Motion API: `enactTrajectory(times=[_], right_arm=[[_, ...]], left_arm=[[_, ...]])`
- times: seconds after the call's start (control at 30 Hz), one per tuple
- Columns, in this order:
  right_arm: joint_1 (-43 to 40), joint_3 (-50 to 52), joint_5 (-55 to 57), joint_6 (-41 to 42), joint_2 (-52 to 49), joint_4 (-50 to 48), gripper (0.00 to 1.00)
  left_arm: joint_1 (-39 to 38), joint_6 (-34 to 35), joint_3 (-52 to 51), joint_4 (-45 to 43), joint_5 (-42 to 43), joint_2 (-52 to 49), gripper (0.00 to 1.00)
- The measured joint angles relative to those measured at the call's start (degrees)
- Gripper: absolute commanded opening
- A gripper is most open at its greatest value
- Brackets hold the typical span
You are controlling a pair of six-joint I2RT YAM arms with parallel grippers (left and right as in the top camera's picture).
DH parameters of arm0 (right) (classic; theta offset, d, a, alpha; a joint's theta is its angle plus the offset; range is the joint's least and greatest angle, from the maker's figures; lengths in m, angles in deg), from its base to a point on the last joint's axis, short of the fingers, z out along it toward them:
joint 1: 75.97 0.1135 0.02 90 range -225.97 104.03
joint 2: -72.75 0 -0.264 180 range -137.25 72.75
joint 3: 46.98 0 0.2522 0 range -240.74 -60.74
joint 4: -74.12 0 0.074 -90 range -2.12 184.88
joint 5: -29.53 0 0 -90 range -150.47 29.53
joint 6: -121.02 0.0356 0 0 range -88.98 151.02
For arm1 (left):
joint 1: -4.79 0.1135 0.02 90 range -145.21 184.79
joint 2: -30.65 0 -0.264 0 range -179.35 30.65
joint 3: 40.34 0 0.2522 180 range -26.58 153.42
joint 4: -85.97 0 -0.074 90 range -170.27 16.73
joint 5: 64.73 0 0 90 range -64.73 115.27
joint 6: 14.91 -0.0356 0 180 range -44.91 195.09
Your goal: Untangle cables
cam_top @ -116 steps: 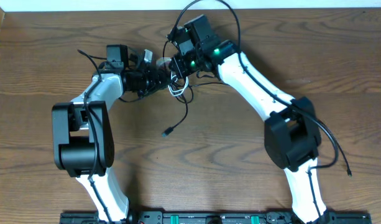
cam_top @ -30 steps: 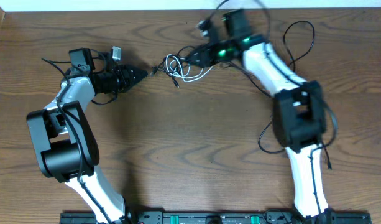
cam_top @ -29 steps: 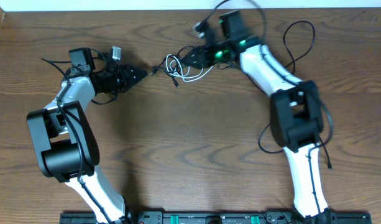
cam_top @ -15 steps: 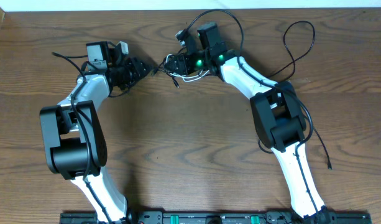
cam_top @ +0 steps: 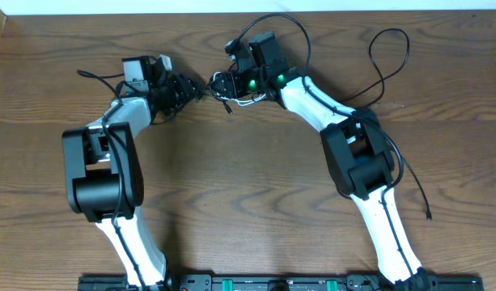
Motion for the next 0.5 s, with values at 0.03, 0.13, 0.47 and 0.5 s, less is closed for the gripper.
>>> enactTrajectory(times=[0.03,0.13,0.47,0.5], right_arm=[[0.28,0.00,0.37,0.04,0.00,0.00,0.36],[1.07,0.00,1.25,0.20,-0.04,0.11,0.34],[1.44,0.00,2.12,0.63,-0.04,0.07,0.29],[1.51,0.00,2.19,0.72,-0.04,0.07,0.24]], left_arm=[[-0.33,0.52,0.00,-0.52,-0.02,0.00,0.47],[-1.07,1.18,0.00,-0.79,-0.26,0.00,0.47],[-1.38,2.40,0.00,-0.61,-0.85,-0.02,0.22],[-1.42,2.34,0.00,-0.48,-0.85,-0.07,0.12]])
